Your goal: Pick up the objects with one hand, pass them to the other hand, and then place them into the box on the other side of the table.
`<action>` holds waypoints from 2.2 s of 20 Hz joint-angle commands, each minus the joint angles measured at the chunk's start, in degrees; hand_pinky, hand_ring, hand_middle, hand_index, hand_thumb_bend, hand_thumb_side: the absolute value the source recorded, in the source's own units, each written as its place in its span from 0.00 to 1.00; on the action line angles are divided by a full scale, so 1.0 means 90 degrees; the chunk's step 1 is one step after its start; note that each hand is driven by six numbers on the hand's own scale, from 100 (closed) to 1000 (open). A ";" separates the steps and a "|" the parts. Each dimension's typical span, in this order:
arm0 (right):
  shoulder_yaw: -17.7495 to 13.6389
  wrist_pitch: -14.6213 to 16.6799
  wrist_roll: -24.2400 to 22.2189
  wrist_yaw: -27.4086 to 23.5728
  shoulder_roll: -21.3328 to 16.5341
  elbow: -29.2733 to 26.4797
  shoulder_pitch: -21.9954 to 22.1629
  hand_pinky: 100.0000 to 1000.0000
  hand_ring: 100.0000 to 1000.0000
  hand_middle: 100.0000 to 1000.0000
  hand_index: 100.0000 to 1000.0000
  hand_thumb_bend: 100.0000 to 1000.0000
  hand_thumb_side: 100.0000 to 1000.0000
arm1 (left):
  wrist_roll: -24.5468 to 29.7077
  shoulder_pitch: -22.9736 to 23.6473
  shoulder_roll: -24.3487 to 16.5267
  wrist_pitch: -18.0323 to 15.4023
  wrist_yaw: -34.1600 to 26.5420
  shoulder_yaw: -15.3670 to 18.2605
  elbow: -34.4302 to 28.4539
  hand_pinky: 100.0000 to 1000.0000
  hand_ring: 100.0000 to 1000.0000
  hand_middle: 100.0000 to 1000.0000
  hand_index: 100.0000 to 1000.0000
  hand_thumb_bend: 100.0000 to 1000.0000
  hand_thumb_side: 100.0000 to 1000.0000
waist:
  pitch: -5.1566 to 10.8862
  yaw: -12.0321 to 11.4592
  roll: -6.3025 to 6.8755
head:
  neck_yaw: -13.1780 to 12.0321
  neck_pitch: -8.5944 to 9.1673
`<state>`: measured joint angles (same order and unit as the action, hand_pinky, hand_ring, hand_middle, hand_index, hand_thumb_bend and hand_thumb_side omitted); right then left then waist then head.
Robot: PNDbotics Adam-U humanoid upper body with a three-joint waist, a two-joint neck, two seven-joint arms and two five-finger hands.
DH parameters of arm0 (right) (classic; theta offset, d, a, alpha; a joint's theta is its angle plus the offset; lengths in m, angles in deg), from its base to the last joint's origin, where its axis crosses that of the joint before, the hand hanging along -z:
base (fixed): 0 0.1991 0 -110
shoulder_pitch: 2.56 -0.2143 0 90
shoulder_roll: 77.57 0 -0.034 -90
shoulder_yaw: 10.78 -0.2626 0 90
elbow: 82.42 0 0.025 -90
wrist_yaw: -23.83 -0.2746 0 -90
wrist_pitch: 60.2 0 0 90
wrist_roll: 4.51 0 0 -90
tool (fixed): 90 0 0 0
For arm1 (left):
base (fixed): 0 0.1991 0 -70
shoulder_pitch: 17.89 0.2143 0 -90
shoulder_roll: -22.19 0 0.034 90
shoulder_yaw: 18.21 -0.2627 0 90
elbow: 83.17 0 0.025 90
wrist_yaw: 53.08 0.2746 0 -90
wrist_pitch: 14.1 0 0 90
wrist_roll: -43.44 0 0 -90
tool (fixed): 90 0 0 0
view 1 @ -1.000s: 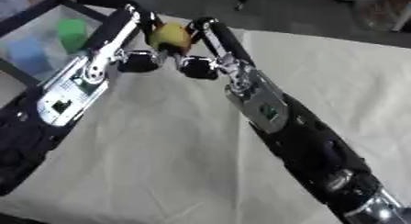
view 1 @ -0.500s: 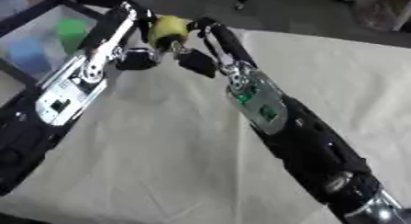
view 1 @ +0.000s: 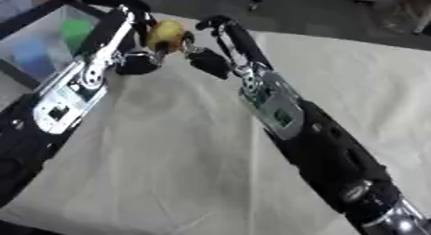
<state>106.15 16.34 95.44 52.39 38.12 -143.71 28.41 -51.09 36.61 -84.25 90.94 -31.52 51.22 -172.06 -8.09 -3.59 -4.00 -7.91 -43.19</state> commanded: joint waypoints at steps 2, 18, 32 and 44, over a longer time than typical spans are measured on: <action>-0.0064 0.0034 0.0029 -0.0005 -0.0095 -0.0151 -0.0166 0.91 0.82 0.84 0.78 0.00 0.70 | -0.0196 -0.0065 -0.0229 0.0086 -0.0043 0.0310 0.0039 0.85 0.48 0.21 0.24 0.00 0.00 | 0.0029 -0.0012 0.0129 | -0.0011 0.0015; -0.0244 0.0020 0.0377 0.0101 -0.0398 -0.0427 -0.0198 0.90 0.81 0.83 0.77 0.00 0.50 | -0.0452 -0.0031 -0.1523 0.0467 -0.0378 0.1446 0.1307 0.85 0.50 0.23 0.26 0.04 0.00 | -0.0045 -0.0014 0.0228 | -0.0398 0.0166; -0.0515 -0.0167 0.0460 0.0279 -0.0746 -0.0791 -0.0277 0.90 0.80 0.83 0.77 0.00 0.42 | -0.0669 -0.0230 -0.1530 0.0266 -0.0319 0.1664 0.2644 0.86 0.52 0.29 0.35 0.00 0.00 | -0.0095 -0.0029 0.0129 | -0.0829 0.0533; -0.0594 -0.0236 0.0525 0.0094 -0.0901 -0.0867 -0.0248 0.90 0.80 0.83 0.77 0.00 0.45 | -0.0332 -0.0341 -0.1441 0.0354 0.0917 0.1646 0.3112 0.95 0.80 0.71 0.88 0.51 0.61 | -0.0078 -0.0006 0.0045 | -0.0545 0.0371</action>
<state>101.45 14.33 99.91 53.58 31.06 -150.27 27.34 -54.24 34.76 -95.76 93.64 -24.43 65.25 -143.69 -8.89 -3.61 -3.38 -13.31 -39.57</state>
